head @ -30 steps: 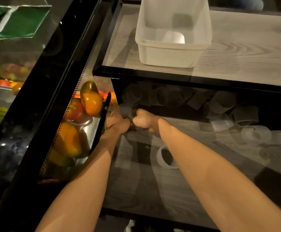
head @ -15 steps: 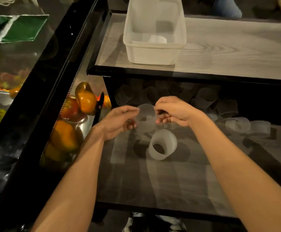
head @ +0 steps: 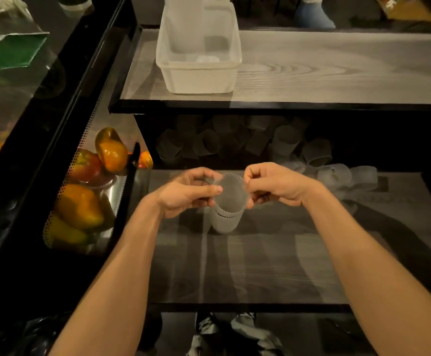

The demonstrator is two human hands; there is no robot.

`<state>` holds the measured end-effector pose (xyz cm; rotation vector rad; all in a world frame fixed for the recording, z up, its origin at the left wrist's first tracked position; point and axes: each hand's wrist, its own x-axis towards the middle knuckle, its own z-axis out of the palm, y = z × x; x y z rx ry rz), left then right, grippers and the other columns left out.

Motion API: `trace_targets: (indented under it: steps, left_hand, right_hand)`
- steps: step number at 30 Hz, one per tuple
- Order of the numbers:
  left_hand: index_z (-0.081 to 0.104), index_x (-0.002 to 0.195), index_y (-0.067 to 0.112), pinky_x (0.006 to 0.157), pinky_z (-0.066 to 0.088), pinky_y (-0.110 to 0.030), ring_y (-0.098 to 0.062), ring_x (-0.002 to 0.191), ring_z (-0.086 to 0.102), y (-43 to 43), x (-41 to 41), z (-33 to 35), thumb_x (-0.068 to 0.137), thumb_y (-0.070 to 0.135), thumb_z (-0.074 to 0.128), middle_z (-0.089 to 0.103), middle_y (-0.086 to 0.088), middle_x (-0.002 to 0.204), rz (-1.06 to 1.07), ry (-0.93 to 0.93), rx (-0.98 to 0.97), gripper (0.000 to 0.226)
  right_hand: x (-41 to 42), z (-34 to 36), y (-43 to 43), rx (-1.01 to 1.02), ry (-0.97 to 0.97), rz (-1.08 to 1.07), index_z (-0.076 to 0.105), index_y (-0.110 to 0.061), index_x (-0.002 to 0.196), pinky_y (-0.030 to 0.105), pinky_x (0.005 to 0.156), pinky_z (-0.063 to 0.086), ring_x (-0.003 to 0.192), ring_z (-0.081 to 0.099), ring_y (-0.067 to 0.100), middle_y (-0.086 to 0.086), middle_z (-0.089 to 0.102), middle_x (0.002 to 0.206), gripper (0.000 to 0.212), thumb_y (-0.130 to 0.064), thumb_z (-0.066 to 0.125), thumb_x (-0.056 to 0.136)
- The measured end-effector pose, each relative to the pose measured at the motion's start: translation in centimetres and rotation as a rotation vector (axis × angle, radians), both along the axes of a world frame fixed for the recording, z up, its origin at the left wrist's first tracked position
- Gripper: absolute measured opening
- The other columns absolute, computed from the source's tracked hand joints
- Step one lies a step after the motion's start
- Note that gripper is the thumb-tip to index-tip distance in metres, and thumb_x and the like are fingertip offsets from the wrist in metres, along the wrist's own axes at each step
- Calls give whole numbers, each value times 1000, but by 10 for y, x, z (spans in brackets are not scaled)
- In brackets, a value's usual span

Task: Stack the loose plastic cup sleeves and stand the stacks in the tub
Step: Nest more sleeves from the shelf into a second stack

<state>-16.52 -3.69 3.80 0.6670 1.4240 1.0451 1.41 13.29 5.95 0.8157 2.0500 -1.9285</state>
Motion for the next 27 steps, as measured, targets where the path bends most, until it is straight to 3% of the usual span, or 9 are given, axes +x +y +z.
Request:
trace_targets:
  steps: [5, 7, 10, 12, 15, 19, 22, 27]
  left_hand:
    - [64, 125, 14, 63, 51, -24, -14, 72, 62, -2, 0, -3, 84, 14, 78, 68, -5, 88, -48, 51, -24, 43]
    - [65, 124, 19, 58, 43, -24, -11, 66, 55, -1, 0, -9, 81, 22, 82, 63, -3, 82, 42, 129, -45, 46]
    - [69, 117, 23, 55, 41, -21, -9, 69, 55, 3, -3, -20, 85, 32, 79, 67, -1, 92, 257, 178, -59, 35]
    - [68, 117, 24, 59, 45, -21, -11, 78, 61, 9, -6, -27, 90, 30, 75, 70, 0, 100, 353, 252, -85, 28]
    - [62, 128, 22, 68, 47, -23, -12, 95, 67, 21, -13, -38, 93, 26, 71, 70, 0, 110, 442, 286, -126, 37]
    - [52, 141, 24, 89, 56, -31, -14, 113, 63, 40, -25, -49, 91, 22, 73, 59, 9, 131, 488, 380, -148, 54]
    - [47, 142, 30, 91, 58, -35, -11, 99, 70, 57, -39, -54, 91, 23, 72, 66, 8, 115, 469, 447, -191, 58]
    - [58, 108, 24, 94, 57, -40, -11, 86, 74, 83, -57, -57, 92, 28, 66, 77, 4, 81, 365, 546, -273, 19]
  right_hand:
    - [5, -3, 3, 17, -20, 96, 59, -10, 88, 29, 66, 48, 81, 70, 22, 12, 70, 80, 13, -1, 68, 88]
    - [5, -6, 5, 102, -23, 87, 62, -10, 86, 27, 66, 50, 75, 67, 15, 2, 68, 74, 12, -7, 74, 87]
    - [0, -15, 9, 148, 7, -60, 62, -13, 84, 26, 63, 50, 69, 61, 11, -2, 63, 69, 15, -15, 76, 87]
    - [-7, -22, 11, 168, -2, -146, 62, -13, 87, 23, 60, 48, 69, 59, 11, -2, 63, 72, 14, -18, 75, 88]
    - [-22, -36, 15, 118, -50, -222, 66, -12, 96, 22, 60, 48, 74, 64, 11, 5, 68, 86, 9, -18, 71, 92]
    - [-50, -59, 22, -35, -103, -354, 67, -14, 111, 34, 86, 55, 96, 73, 18, 6, 73, 109, 15, -17, 64, 97]
    - [-76, -76, 28, -69, -124, -455, 62, -17, 118, 40, 95, 54, 104, 70, 19, 4, 68, 117, 20, -18, 59, 99]
    - [-116, -93, 39, -156, -154, -565, 57, -19, 115, 43, 103, 52, 116, 61, 14, 1, 61, 127, 16, -19, 57, 99]
